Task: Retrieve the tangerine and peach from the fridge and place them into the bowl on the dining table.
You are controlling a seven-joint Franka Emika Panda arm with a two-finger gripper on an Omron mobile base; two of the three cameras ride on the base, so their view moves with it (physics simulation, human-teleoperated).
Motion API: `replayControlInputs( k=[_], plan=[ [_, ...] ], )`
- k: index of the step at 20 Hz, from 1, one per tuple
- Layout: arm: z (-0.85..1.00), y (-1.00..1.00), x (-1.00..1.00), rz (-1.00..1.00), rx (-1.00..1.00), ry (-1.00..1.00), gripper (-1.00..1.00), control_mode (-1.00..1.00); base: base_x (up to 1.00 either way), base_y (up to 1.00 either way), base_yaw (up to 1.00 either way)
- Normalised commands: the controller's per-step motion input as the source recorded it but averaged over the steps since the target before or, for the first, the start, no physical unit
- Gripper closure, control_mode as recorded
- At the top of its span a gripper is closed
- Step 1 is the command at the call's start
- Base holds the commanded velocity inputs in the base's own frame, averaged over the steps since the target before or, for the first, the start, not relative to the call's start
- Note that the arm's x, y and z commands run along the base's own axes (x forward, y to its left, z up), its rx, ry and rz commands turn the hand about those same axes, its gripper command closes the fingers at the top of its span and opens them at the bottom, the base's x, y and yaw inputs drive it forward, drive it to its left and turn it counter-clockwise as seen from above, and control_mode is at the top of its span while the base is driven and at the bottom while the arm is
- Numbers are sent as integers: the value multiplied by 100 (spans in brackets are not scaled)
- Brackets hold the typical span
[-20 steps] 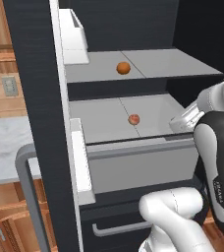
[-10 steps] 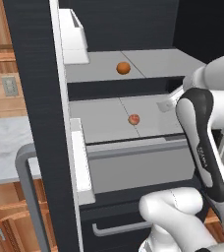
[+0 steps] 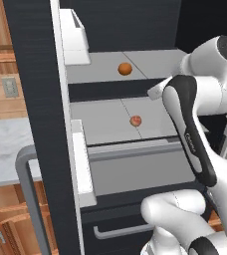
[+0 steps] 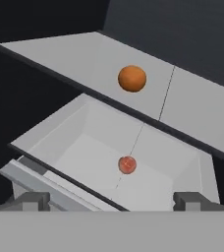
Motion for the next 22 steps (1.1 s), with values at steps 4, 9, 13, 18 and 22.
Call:
replayControlInputs(
  k=[4, 9, 13, 18, 22],
  plan=[
    [0, 3, 11, -16, 10, -10, -100, -100, 0, 0, 0],
    [-6, 1, 16, -25, 21, -8, -100, -100, 0, 0, 0],
    [0, 0, 26, -19, 29, 0, -100, -100, 0, 0, 0],
    [10, 0, 22, 1, 17, 6, -100, -100, 0, 0, 0],
    [4, 18, 35, 14, -2, 2, -100, -100, 0, 0, 0]
  ],
)
